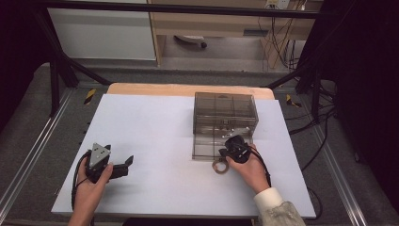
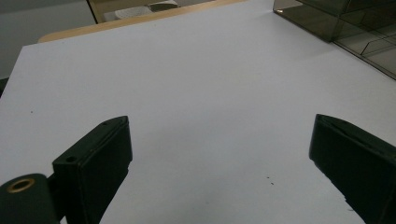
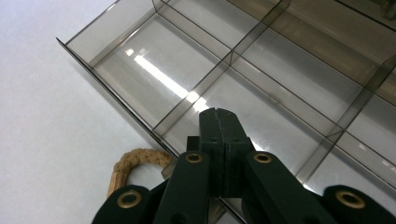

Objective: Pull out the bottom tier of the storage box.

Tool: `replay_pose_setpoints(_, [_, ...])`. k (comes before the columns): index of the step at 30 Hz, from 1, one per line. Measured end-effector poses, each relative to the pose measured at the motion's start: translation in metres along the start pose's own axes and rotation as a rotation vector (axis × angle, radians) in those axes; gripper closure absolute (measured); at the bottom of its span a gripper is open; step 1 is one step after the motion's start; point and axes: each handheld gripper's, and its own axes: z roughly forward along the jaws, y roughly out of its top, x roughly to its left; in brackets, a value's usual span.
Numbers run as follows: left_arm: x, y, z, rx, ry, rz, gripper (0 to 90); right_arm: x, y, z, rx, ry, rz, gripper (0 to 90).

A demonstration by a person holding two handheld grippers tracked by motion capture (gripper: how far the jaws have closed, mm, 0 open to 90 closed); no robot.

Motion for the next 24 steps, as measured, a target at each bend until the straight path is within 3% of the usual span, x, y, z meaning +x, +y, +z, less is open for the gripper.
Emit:
replay_pose_setpoints(9, [0.000,0.000,0.001,0.004,-0.001,0.008,5.7,0.009,0.004,0.009,-0.014,-0.005,-0.012,90.0])
replay_pose_setpoints(12, [0.000,0.000,0.001,0.006,-0.001,0.009,5.7,0.013,0.007,0.011,-0.012,-0.027,-0.021,90.0])
replay_pose_setpoints(24, [-0.001,0.000,0.002,0.009,-0.002,0.009,5.7,0.012,0.008,0.011,-0.029,-0.012,0.010,90.0])
